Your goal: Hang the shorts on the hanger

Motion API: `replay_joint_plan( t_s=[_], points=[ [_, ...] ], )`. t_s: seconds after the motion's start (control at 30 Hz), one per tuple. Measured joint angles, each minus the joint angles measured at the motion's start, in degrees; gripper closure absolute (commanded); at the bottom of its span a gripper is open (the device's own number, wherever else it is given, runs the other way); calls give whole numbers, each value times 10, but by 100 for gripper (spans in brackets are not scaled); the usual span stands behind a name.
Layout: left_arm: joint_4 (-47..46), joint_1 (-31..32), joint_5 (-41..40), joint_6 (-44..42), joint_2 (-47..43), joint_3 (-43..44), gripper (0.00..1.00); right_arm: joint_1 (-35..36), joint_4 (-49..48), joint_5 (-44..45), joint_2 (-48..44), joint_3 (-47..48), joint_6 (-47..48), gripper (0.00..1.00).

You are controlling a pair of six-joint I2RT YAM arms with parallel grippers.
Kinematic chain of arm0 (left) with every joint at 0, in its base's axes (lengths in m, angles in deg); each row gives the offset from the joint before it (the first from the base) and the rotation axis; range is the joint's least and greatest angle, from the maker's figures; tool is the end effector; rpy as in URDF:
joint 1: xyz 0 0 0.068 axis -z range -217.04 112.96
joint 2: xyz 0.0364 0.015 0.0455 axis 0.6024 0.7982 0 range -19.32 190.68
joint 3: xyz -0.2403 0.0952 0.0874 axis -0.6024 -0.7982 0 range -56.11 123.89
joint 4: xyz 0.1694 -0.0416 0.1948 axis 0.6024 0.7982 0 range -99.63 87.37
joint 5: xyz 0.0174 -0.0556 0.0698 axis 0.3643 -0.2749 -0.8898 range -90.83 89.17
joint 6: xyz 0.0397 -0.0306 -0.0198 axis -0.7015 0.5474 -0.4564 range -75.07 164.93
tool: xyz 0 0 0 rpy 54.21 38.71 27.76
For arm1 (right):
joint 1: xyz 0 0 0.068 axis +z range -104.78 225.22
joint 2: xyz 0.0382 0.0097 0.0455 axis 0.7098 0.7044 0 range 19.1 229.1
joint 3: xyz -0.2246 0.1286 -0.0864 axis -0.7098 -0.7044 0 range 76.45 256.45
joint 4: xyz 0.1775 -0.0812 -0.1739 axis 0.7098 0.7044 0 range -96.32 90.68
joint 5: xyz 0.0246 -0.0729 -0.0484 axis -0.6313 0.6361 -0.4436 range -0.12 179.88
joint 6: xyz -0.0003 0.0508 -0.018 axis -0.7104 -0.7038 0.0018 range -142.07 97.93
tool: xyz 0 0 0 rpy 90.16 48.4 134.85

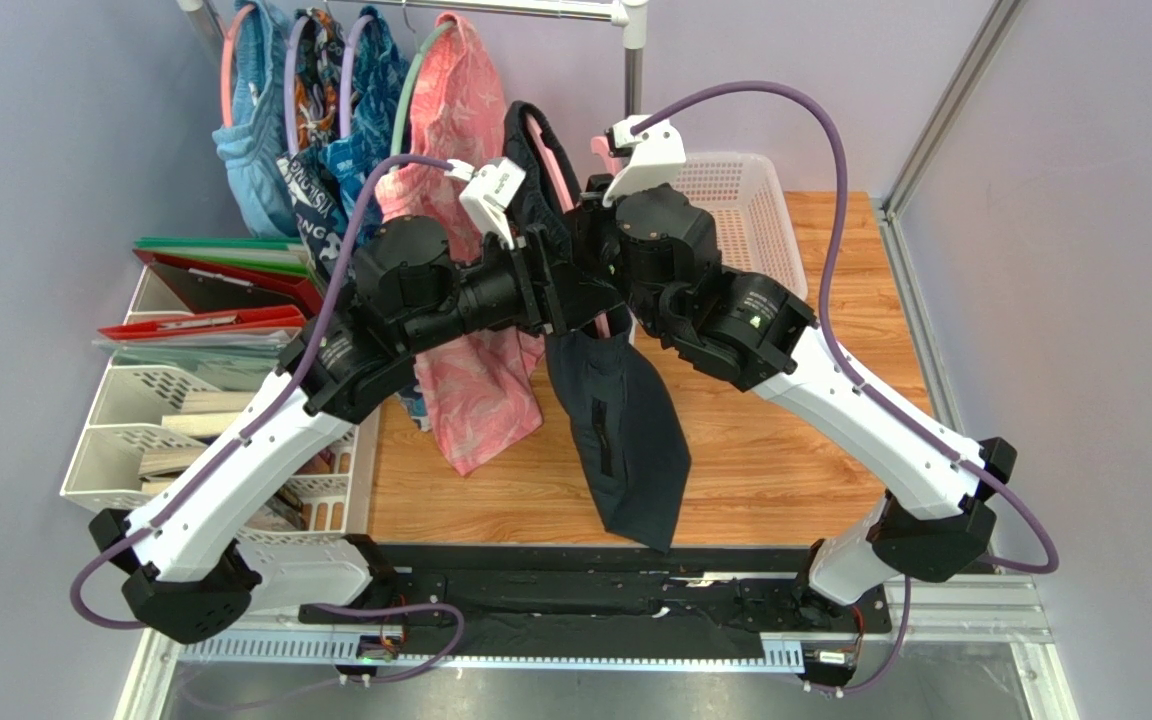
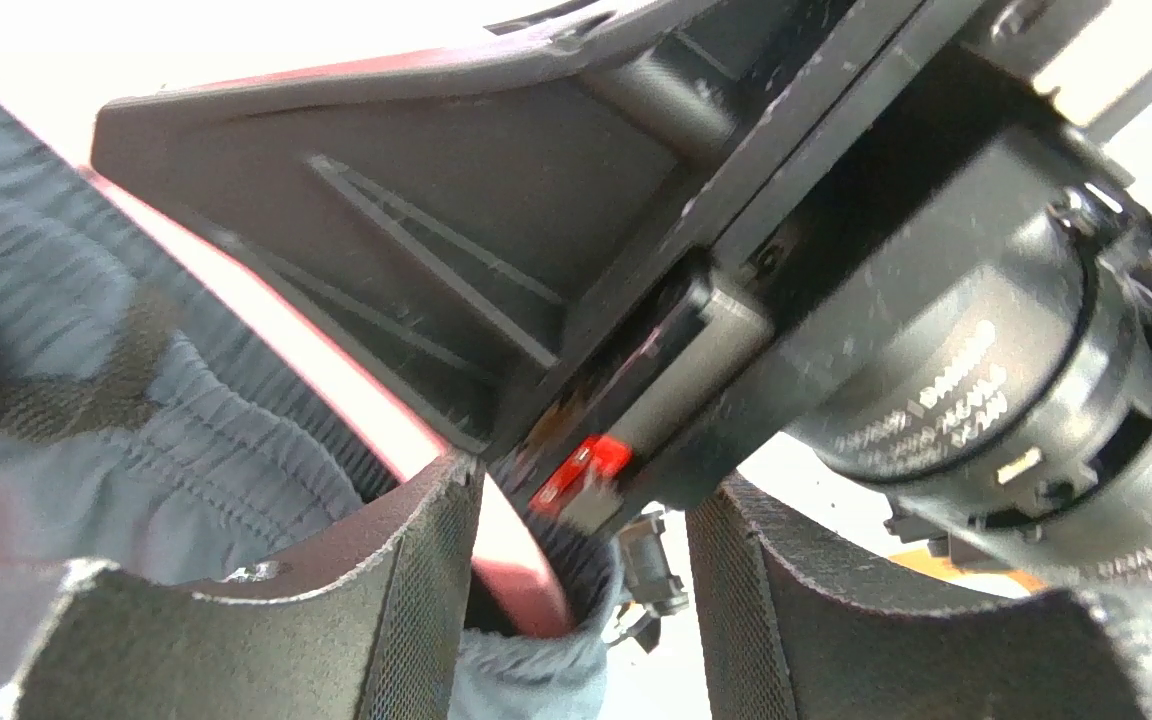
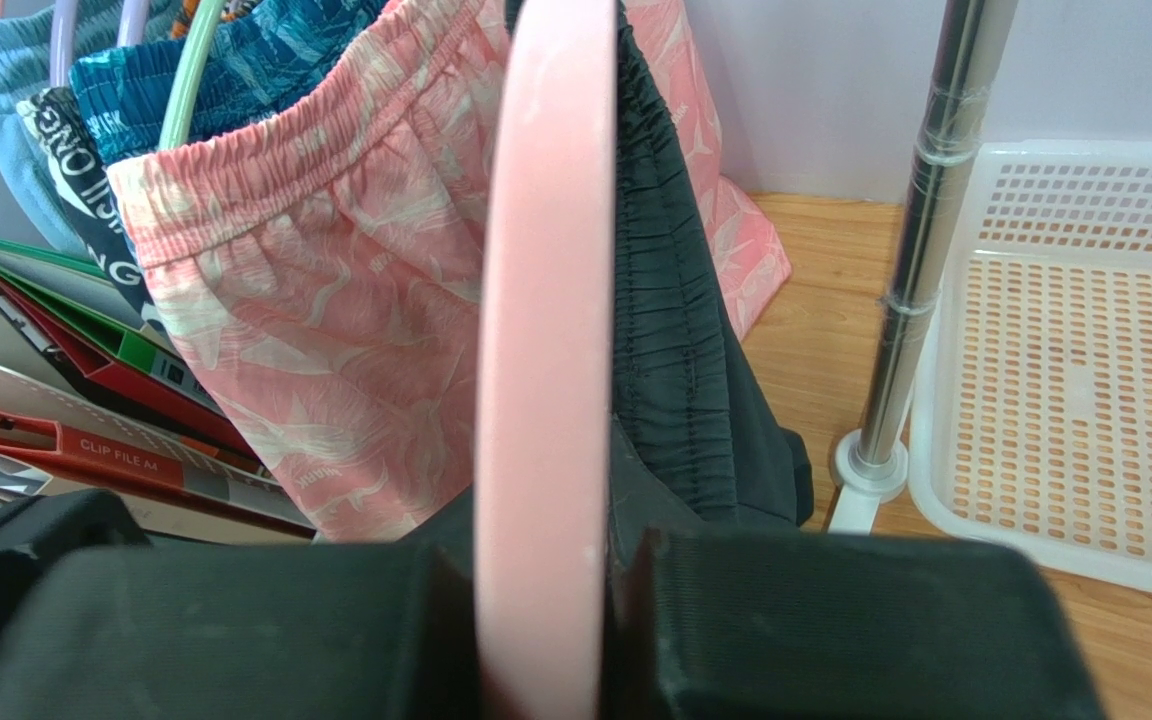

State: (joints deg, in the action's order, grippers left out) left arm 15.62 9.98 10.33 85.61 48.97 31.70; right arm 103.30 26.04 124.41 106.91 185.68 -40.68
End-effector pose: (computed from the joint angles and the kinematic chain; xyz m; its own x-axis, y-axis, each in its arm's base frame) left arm 0.1597 -0.1814 0.4864 -0.6051 -0.2889 -0.7419 0.5994 0.4480 -0.6634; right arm 0.1850 0.2589 0.5030 -0.2244 0.1372 -0.9648 -0.3518 0.9119 0.2115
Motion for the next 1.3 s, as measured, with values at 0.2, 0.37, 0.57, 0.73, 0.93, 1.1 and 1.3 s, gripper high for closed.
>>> replay_joint_plan(
  t_s=[0.2,0.37,0.57,0.73,0.93,1.1,1.3],
  points=[
    [-6,-2,7,14,7,0,41,0,1,2,2,0,0,100],
    [-4,-7,3,21,-9,-15,39,0,0,9,2,-3,2,100],
    [22,-14,-9,21,-23,-37,38,-5,-3,18,2,-4,4,100],
    [24,-17,-11,26,-17,-41,38,-9,-3,20,2,-3,-2,100],
    [7,-17,-5,52,13,-41,46,-10,2,24,5,9,-21,100],
    [-11,-18,8,68,26,-41,78,-11,2,26,14,24,-29,100],
    [-11,-45,31,117,25,-41,100,-14,-19,35,16,22,-27,81]
  ],
)
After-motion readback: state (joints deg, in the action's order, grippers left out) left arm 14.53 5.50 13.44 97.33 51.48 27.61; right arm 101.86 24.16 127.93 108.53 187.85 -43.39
